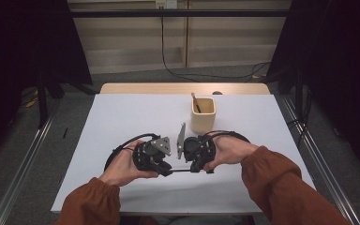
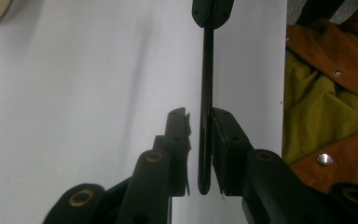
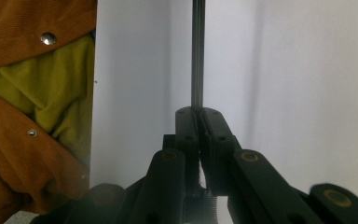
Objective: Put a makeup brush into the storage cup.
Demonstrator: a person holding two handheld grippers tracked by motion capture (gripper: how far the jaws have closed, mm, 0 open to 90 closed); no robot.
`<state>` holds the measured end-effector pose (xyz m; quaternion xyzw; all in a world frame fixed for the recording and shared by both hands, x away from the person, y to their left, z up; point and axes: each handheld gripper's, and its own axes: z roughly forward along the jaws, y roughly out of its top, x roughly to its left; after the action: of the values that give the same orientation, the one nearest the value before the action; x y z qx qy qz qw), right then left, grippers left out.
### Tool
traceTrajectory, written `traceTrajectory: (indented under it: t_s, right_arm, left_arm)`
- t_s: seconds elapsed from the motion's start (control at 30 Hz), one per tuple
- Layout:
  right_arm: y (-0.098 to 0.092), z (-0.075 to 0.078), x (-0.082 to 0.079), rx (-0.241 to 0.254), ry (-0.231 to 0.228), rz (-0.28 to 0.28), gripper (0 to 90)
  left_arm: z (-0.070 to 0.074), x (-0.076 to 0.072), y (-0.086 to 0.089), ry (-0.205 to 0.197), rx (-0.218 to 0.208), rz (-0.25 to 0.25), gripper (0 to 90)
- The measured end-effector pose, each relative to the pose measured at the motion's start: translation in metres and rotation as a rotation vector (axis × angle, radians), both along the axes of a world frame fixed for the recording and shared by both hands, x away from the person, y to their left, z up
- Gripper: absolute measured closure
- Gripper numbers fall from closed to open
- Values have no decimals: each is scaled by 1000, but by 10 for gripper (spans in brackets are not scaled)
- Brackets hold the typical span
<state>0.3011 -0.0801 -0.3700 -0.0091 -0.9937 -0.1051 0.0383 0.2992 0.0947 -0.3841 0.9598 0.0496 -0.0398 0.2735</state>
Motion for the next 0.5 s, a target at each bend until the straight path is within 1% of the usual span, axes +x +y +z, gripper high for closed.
traceTrajectory:
  t_s: [0.1,0.2,0.23,0.27,0.33,0.4,0.43,0.47,0.5]
  right_arm:
    - [-1,0,0,6,4,-3,864]
    - [0,1,0,2,1,-3,864]
    - [-1,0,1,7,2,0,863]
    - [-1,1,1,0,4,0,864]
    - [0,0,0,2,2,5,863]
    - [0,0,0,4,4,10,863]
    - [0,0,0,4,3,9,863]
    - [0,0,0,9,-1,11,862]
    - [-1,0,0,9,2,14,862]
  left_arm:
    - [0,0,0,3,-1,-2,785]
    - [0,0,0,-1,-7,-15,809]
    - [-1,-1,-1,1,-6,-20,839]
    - [-1,-1,-1,1,-6,-20,844]
    - [-1,-1,-1,0,3,-29,848]
    - [-1,-1,-1,3,5,-33,852]
    - [-1,-1,-1,5,-5,-31,854]
    - [-1,-1,0,8,-4,-31,854]
    - [-1,-1,0,17,-7,-30,854]
